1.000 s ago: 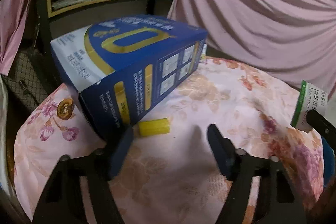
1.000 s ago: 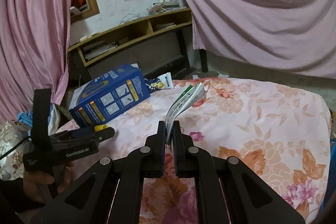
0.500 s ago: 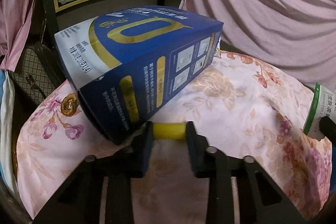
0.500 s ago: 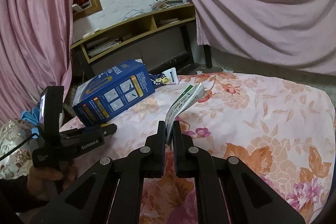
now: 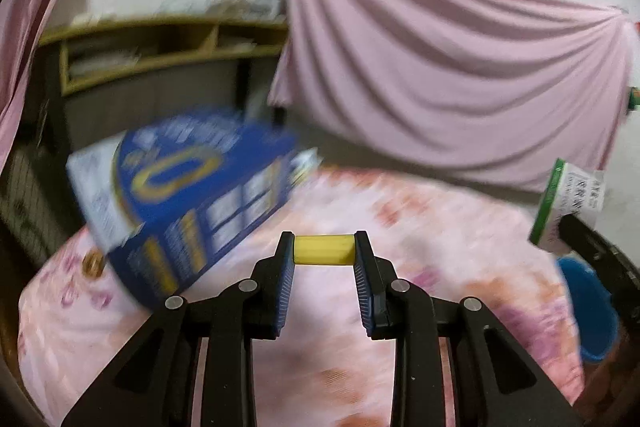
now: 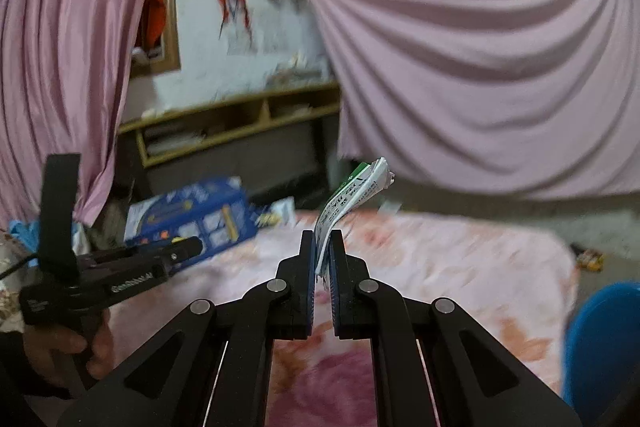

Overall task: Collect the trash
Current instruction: 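Carry the medicine box and yellow cylinder over the blue bucket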

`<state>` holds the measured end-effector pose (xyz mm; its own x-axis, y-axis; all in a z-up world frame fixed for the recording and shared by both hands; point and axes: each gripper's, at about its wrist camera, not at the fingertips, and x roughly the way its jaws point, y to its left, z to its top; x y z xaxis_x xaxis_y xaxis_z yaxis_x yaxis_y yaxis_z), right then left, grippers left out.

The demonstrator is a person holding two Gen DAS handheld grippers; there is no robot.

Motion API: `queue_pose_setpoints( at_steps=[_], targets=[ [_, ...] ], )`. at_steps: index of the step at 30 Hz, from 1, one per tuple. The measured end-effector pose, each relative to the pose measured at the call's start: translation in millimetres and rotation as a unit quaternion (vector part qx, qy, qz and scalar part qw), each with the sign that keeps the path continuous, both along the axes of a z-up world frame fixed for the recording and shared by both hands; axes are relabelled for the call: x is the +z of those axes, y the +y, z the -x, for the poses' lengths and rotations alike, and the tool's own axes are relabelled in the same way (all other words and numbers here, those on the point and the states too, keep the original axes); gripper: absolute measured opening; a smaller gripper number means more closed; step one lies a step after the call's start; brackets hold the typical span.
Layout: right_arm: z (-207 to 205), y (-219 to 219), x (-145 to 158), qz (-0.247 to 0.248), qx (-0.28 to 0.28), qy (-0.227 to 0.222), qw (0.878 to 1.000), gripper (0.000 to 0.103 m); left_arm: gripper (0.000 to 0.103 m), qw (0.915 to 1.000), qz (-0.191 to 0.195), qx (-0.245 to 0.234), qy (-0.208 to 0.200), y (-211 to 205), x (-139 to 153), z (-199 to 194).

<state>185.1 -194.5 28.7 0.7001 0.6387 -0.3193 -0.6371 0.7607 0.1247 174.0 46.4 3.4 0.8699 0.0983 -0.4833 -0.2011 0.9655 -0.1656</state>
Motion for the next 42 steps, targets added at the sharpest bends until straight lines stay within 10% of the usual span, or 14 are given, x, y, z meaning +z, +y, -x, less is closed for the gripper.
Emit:
queue_pose_setpoints(
  at_steps=[16,27,42],
  targets=[
    [38.6,-128.7,49.2,-0.058,-0.164,-0.150,0.973,0.005,0.024,0.9623,-0.084,-0.179,-0.187,-154.0,104.6,5.2],
    [40.2,-211.0,54.2,-0.066,-0.272,-0.151,0.948,0.005,0.024,0.9360,-0.091,-0.276,-0.198,-255.6,107.2,-5.7],
    [16.1,-259.7,25.9,-0.047,-0.328,-0.034,0.943,0.005,0.024,0.9288,-0.065,-0.348,-0.111,-339.7,69.4,-46.5]
  ],
)
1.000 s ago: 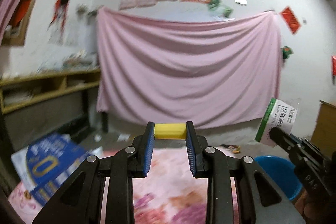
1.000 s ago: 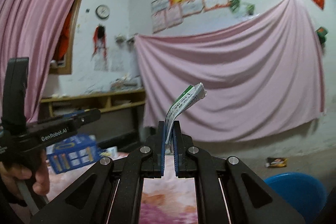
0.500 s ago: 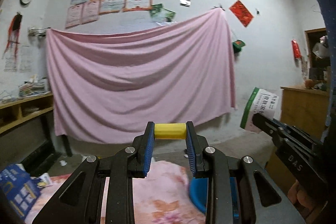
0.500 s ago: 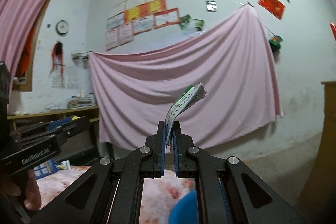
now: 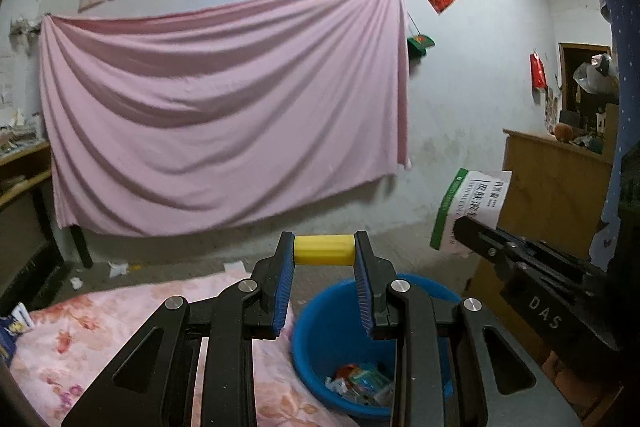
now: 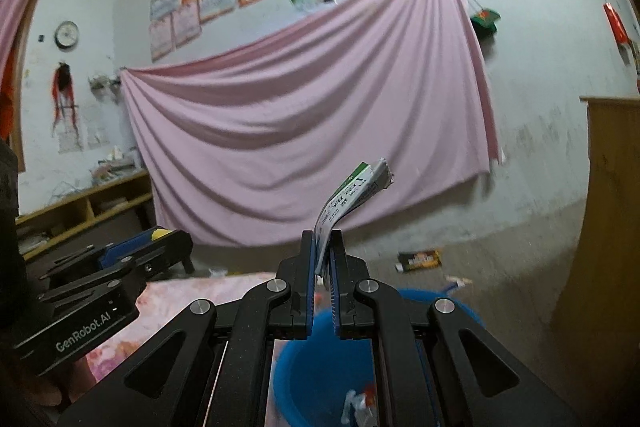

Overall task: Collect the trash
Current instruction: 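Carry the medicine box and yellow cylinder over the blue bucket, then open both tools to drop the box and cylinder into the bucket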

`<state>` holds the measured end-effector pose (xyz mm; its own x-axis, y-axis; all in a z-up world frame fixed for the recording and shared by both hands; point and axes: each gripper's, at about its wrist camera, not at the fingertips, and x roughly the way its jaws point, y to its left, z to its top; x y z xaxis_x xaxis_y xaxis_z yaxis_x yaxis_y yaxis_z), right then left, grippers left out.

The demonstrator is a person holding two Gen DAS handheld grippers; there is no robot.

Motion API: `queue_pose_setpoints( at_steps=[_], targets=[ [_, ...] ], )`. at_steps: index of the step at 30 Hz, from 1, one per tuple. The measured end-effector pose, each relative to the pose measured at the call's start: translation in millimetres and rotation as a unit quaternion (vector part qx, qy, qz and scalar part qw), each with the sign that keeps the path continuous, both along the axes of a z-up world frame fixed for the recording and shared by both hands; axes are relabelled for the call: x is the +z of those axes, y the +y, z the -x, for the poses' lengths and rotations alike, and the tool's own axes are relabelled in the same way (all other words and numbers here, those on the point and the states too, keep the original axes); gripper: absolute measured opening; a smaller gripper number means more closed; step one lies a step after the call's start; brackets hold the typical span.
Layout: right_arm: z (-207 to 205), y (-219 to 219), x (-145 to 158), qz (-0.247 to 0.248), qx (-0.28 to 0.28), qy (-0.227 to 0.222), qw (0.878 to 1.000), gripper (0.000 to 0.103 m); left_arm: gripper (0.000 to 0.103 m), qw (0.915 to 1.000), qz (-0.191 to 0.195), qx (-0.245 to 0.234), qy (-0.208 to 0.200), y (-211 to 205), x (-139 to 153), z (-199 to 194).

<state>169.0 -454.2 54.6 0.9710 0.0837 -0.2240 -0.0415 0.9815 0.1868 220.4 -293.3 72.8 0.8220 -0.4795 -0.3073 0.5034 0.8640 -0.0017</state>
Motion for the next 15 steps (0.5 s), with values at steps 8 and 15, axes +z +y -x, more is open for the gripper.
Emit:
queue_pose_setpoints(
  at_steps=[8,15],
  targets=[
    [-11.9,-15.0,-18.4,-0.021,-0.012,0.055,0.998,0.005,0.024,0.9986,-0.003,-0.017,0.050,-16.3,-11.7,-18.7],
    [-20.2,-21.0,-28.2,-0.033,-0.014,0.087,0.996,0.006,0.025,0.9956,0.001,-0.028,0.089,-22.5,-20.4,-29.9]
  ],
)
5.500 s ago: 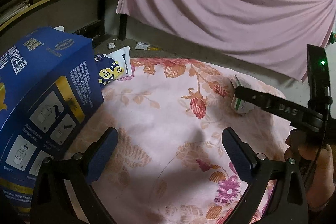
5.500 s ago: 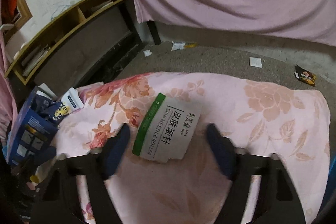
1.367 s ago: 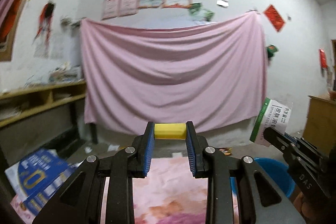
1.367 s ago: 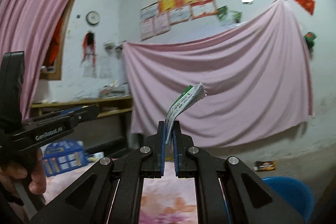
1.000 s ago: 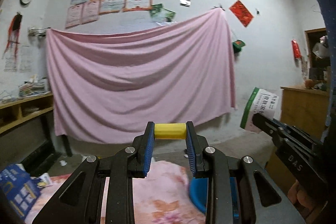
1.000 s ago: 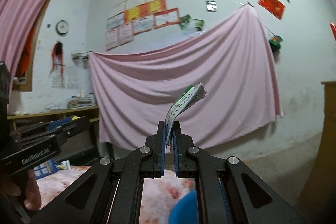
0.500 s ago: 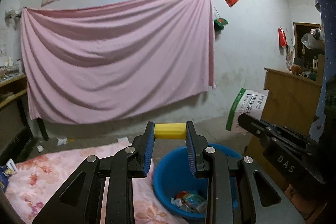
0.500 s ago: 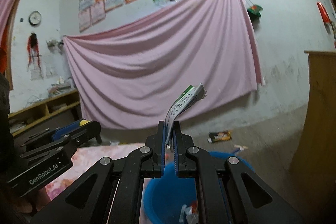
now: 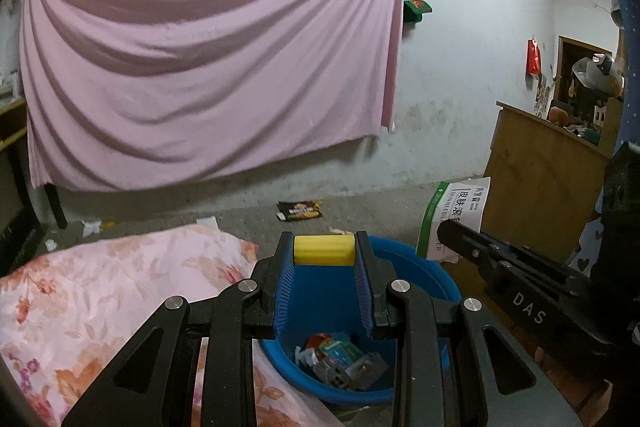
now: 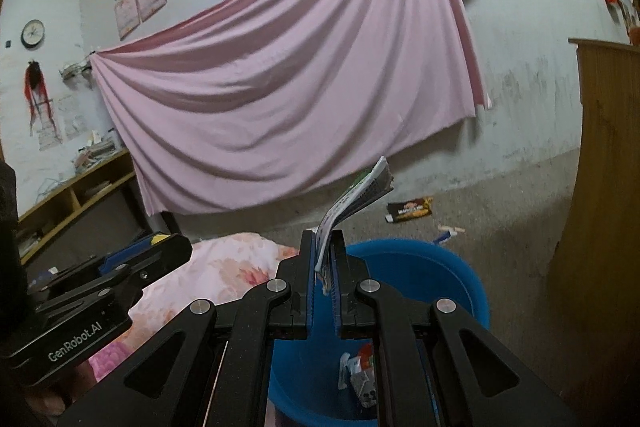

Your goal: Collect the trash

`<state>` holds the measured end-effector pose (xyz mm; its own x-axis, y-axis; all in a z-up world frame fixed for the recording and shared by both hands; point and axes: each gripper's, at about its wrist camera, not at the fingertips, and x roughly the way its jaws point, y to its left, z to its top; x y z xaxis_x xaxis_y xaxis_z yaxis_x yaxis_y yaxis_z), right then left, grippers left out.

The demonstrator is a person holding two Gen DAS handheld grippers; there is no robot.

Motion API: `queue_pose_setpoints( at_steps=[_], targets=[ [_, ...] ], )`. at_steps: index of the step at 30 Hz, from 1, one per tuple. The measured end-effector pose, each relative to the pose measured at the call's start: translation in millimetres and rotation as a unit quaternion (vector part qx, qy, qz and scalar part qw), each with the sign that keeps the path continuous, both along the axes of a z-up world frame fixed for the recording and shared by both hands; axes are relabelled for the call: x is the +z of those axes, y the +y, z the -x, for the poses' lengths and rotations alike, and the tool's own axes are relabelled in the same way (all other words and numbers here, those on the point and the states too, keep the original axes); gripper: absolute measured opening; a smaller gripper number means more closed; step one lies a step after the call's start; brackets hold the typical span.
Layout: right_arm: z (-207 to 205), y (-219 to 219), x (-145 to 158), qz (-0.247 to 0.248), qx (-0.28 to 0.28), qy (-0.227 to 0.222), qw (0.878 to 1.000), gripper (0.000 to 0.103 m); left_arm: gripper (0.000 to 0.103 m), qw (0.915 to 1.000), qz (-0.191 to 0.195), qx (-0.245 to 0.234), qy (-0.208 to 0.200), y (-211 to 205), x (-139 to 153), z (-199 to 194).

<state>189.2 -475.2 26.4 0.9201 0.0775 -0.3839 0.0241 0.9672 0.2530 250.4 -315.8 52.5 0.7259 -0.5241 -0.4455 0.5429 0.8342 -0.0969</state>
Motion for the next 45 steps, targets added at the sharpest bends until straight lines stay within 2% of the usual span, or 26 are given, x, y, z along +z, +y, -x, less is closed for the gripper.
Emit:
queue_pose_setpoints(
  at_steps=[6,13,36,38,39,40,41,45],
  targets=[
    [-5.2,-2.5,-6.3,-0.008,0.002,0.025,1.000,0.006,0.027,0.9994,0.001,0.000,0.035,-3.3,-4.6,-11.8],
    [-5.1,-1.5,-6.3,-0.008,0.001,0.032,0.999,0.006,0.032,0.9989,0.005,0.009,0.046,4.1,-2.7,-15.4],
    [1.9,13.1,8.1,0.031,-0.003,0.010,0.999,0.008,0.034,0.9980,0.016,0.060,0.014,48.2,15.1,2.1],
    [5.0,15.6,9.5,0.036,-0.003,0.007,0.999,0.015,0.035,0.9977,0.017,0.064,0.012,54.0,16.2,6.3],
    [6.9,16.2,10.2,0.039,-0.005,0.005,0.999,0.029,0.038,0.9975,0.017,0.068,0.011,58.0,16.1,9.6],
    [10.7,18.0,11.0,0.042,-0.006,0.000,0.999,0.040,0.046,0.9972,0.019,0.072,0.010,61.5,16.0,12.7],
    [14.0,20.4,11.9,0.043,-0.006,-0.004,0.999,0.042,0.054,0.9964,0.025,0.080,0.009,67.6,15.4,17.1],
    [28.9,33.5,15.0,0.062,-0.005,-0.018,0.998,0.046,0.056,0.9937,0.040,0.104,0.003,90.7,13.6,35.5]
  ],
)
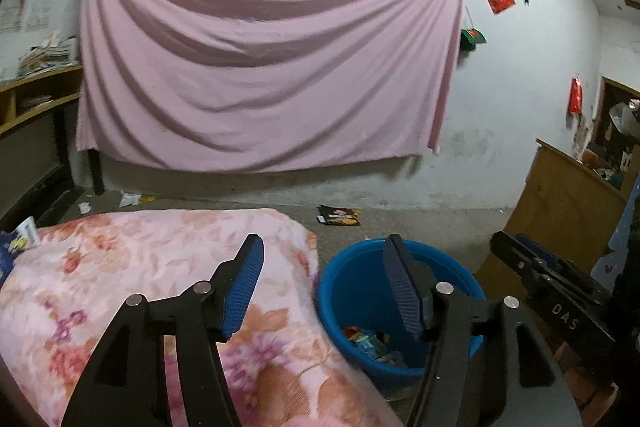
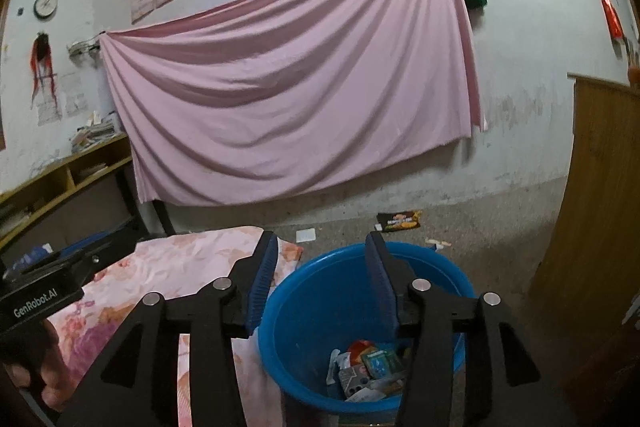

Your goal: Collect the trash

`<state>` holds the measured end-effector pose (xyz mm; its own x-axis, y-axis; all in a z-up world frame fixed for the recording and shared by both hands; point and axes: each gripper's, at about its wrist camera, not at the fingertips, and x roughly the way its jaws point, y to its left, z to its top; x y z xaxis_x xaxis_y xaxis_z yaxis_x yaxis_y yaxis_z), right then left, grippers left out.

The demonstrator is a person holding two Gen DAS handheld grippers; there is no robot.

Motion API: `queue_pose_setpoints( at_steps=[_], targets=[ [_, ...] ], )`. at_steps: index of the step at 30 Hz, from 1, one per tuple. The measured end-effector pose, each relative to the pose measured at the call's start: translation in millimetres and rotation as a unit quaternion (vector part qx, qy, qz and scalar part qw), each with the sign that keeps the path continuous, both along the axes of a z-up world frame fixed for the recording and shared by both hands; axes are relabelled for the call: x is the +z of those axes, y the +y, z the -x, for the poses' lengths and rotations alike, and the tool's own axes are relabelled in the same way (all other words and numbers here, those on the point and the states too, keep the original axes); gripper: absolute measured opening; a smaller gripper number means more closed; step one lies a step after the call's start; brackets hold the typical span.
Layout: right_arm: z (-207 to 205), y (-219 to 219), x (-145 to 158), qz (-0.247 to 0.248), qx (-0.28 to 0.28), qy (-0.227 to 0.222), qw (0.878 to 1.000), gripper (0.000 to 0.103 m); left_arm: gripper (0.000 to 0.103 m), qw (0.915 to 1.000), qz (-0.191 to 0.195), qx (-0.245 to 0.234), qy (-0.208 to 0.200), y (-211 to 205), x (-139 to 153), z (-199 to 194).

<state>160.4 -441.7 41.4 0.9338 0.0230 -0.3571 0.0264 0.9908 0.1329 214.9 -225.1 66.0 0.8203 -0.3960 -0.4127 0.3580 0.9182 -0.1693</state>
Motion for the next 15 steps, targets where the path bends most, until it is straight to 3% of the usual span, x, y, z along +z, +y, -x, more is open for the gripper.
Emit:
queue_pose_setpoints(
  at_steps=[3,5,6,7,10,12,15],
  targets=[
    [14.4,9.9,1.3,0.014,-0.003,-0.017,1.000,0.050,0.069,0.9998,0.002,0.016,-0.010,15.9,0.1,18.0],
    [26.3,16.6,2.7,0.024,-0.008,-0.032,0.999,0.060,0.084,0.9993,0.013,0.026,-0.025,27.8,1.3,31.4],
    [31.8,18.9,2.9,0.026,-0.010,-0.040,0.999,0.073,0.086,0.9989,0.018,0.029,-0.033,33.9,2.2,38.6],
    [40.7,21.1,3.2,0.028,-0.013,-0.053,0.998,0.080,0.088,0.9983,0.022,0.035,-0.040,40.2,3.4,46.8],
    [61.2,28.1,4.5,0.031,-0.019,-0.079,0.996,0.083,0.100,0.9967,0.025,0.051,-0.058,54.4,5.1,66.4],
    [74.9,31.8,4.4,0.029,-0.018,-0.097,0.995,0.086,0.101,0.9956,0.028,0.056,-0.070,63.9,5.6,81.7],
    [96.8,42.4,5.4,0.044,-0.024,-0.131,0.990,0.102,0.101,0.9950,0.022,0.060,-0.077,74.9,4.5,100.1]
  ],
)
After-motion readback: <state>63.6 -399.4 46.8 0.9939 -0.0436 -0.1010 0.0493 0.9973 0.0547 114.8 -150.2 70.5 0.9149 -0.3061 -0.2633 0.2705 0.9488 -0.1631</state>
